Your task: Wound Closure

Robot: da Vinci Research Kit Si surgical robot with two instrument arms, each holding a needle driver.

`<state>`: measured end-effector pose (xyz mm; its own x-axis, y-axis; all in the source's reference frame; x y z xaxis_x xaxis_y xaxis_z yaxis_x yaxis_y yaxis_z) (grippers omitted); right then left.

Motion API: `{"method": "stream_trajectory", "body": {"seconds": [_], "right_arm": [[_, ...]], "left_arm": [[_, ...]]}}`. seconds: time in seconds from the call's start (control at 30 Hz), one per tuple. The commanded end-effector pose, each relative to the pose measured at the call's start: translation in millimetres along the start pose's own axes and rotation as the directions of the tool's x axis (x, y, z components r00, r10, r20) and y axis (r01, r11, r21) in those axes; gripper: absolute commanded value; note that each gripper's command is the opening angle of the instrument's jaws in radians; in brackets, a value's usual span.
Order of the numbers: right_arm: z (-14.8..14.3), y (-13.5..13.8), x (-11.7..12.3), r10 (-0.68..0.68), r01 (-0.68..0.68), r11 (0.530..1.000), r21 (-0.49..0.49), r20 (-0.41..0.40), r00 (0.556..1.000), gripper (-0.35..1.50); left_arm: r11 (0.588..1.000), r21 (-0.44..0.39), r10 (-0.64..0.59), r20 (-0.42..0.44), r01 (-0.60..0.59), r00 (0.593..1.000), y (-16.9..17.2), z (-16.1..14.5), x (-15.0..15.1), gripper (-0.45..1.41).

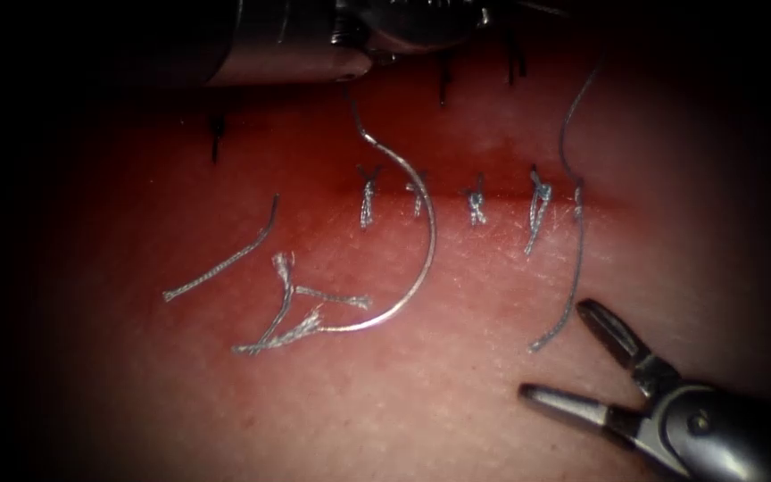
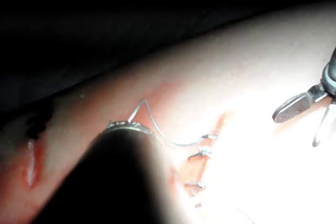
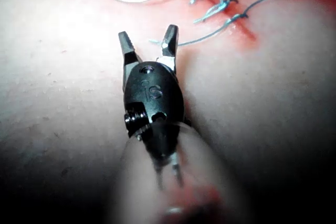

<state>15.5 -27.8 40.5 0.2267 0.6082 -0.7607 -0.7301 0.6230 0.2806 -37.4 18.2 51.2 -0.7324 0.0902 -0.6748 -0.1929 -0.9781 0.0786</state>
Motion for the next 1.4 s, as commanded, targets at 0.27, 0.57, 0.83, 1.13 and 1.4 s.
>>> {"method": "stream_trajectory", "body": {"seconds": [0.27, 0.57, 0.83, 1.13, 1.4], "right_arm": [[1.3, 3.9, 2.8, -0.017, 0.050, 0.965, 0.257, -0.131, 0.991, 0.04], [6.3, 10.3, 3.6, -0.143, 0.103, 0.914, 0.392, 0.073, 0.987, -0.35], [10.5, 14.6, 2.5, -0.112, 0.112, 0.916, 0.384, -0.023, 0.993, -0.35], [12.8, 15.1, 1.2, -0.026, 0.058, 0.913, 0.403, -0.085, 0.996, -0.35], [13.7, 14.6, 2.2, 0.195, -0.066, 0.860, 0.507, -0.206, 0.959, -0.35]], "left_arm": [[0.999, -0.025, 0.046, -0.003, -0.046, 0.999, 4.8, -2.0, 0.3, -0.45], [0.997, -0.035, 0.064, -0.004, -0.064, 0.998, 7.4, -2.4, -0.4, -0.45], [0.996, -0.042, 0.073, -0.012, -0.074, 0.997, 9.1, -3.8, -0.2, -0.45], [0.996, -0.047, 0.077, -0.031, -0.078, 0.997, 10.1, -4.0, 0.6, -0.45], [0.995, -0.052, 0.084, -0.029, -0.085, 0.996, 10.4, -2.8, 0.3, -0.45]]}}
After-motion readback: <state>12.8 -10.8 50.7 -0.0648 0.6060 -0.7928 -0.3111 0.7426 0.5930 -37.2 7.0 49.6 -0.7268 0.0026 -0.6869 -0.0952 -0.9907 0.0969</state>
